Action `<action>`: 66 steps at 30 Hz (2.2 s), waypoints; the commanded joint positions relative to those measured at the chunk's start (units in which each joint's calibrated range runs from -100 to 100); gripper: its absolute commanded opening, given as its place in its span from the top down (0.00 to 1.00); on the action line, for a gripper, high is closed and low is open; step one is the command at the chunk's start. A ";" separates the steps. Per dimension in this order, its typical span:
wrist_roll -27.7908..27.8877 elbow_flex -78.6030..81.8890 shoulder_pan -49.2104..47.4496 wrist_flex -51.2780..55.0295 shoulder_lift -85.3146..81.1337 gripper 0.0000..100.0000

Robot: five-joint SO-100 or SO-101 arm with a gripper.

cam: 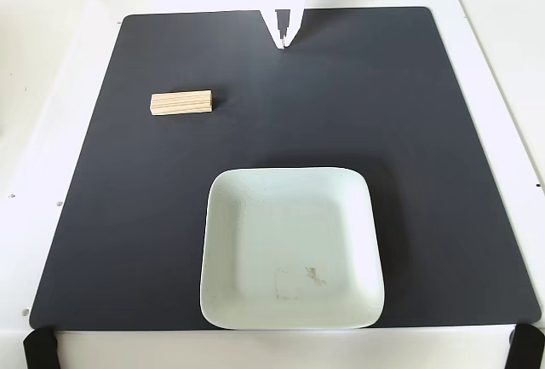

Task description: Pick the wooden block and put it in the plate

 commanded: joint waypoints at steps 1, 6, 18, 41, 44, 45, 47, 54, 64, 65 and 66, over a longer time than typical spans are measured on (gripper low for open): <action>-0.14 0.25 -0.36 0.47 -0.09 0.99; -0.14 0.25 -0.36 0.47 -0.09 0.99; -0.14 0.25 -0.36 0.47 -0.09 0.99; -0.14 0.25 -0.36 0.47 -0.09 0.99; -0.14 0.25 -0.36 0.47 -0.09 0.99; -0.14 0.25 -0.36 0.47 -0.09 0.99; -0.14 0.25 -0.36 0.47 -0.09 0.99; -0.14 0.25 0.42 0.47 -0.09 0.99; -0.20 0.25 0.42 0.47 -0.01 0.99; -0.20 0.25 0.42 0.47 -0.01 0.99; -0.20 0.25 0.42 0.47 -0.01 0.99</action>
